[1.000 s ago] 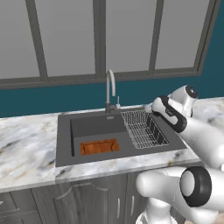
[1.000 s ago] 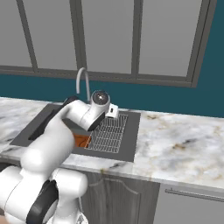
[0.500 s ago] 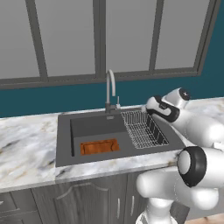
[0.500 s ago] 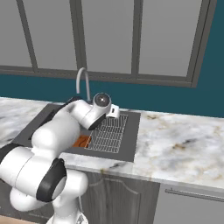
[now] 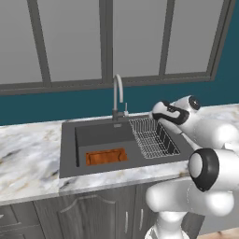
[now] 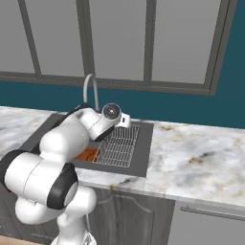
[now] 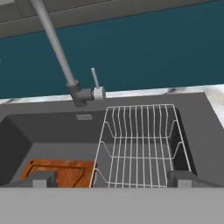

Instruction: Turn on the sink faucet with hot water and rinse the cutting board for ten seconds, then turn off the faucet. Push the cutting board to reach the water if necessary.

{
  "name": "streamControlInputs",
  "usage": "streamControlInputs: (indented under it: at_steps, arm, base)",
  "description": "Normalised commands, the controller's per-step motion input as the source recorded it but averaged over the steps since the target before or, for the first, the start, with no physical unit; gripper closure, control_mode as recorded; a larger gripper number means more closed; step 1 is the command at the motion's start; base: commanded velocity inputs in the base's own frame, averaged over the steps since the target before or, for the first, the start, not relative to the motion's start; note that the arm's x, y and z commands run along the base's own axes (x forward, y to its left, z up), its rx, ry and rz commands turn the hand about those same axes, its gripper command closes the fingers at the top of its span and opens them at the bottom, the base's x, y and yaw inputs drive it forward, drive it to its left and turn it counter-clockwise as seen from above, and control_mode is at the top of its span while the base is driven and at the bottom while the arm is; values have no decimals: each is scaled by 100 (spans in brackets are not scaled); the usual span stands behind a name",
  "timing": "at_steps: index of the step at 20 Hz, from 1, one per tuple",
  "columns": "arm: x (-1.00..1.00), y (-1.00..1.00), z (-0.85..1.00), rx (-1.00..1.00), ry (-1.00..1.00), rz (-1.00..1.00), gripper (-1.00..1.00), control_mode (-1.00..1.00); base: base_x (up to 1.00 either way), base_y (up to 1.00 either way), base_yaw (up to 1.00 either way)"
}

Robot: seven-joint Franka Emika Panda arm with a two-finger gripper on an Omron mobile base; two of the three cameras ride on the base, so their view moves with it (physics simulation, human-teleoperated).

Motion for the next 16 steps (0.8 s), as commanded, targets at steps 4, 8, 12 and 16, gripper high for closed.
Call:
streamControlInputs:
  at_steps: [4,8,12,16]
  arm:
    - [11,13,0,0,-12,-1,-100,-100]
    - [11,6,0,0,-9,0,-100,-100]
    - [12,0,0,1,-5,0,-100,-100]
    - [20,6,0,0,-4,0,-100,-100]
  base:
    - [0,0,0]
    - [0,0,0]
    - [0,0,0]
    - [0,0,0]
